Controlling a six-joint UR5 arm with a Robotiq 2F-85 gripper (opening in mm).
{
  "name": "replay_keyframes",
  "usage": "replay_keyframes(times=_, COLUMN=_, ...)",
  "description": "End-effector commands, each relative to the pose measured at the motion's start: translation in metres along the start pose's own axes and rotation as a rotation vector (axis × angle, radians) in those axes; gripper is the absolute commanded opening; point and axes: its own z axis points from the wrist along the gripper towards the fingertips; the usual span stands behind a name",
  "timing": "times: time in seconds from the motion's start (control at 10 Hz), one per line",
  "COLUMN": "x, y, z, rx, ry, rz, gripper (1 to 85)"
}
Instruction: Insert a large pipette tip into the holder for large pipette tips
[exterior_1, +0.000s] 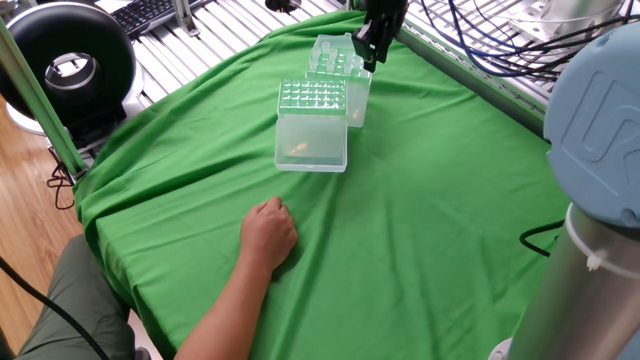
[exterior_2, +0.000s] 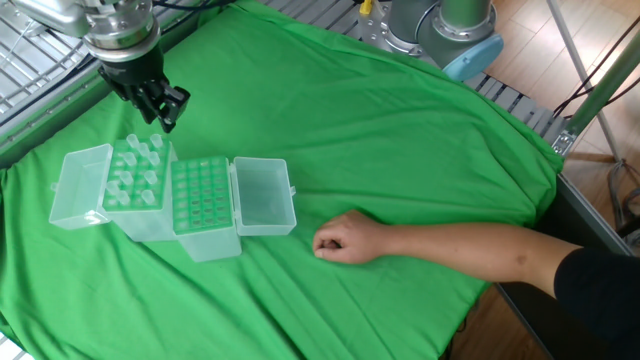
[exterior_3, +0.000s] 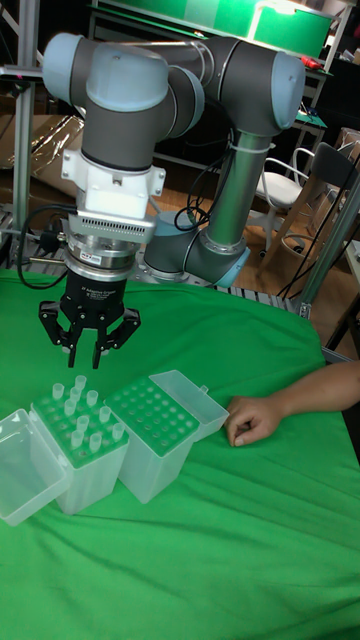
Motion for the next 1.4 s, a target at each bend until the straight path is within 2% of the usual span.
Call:
replay_keyframes(times=0.0, x=-0.015, y=0.004, z=0.003, rx=-0.021, ry=-0.015, rz=0.001, gripper=34.3)
replay_keyframes(times=0.9, x=-0.014, y=-0.009, z=0.015, rx=-0.011, ry=-0.03, rz=-0.014, gripper=33.3)
replay_keyframes(times=1.3, x=-0.014, y=-0.004, z=0.016, rx=-0.022, ry=-0.034, rz=-0.008, gripper=33.3)
